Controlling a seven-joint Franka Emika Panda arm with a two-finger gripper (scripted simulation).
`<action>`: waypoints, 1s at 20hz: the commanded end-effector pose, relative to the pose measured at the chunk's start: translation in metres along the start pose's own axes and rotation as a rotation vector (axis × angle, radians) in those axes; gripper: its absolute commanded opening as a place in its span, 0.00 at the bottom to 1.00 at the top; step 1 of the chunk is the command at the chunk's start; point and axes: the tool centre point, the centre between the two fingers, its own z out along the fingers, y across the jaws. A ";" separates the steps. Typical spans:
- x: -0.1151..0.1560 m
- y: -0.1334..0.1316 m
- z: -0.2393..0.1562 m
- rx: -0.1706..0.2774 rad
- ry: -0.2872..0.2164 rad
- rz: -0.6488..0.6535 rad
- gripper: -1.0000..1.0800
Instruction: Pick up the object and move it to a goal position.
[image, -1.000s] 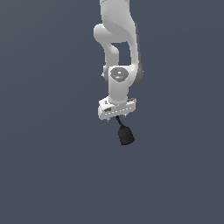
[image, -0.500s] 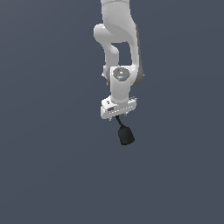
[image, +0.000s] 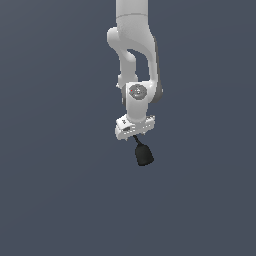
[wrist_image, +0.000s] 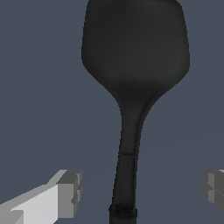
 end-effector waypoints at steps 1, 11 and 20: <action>0.000 0.000 0.010 0.000 0.000 -0.001 0.96; 0.000 0.000 0.020 0.000 0.001 -0.002 0.00; 0.001 -0.004 0.019 0.001 0.000 -0.005 0.00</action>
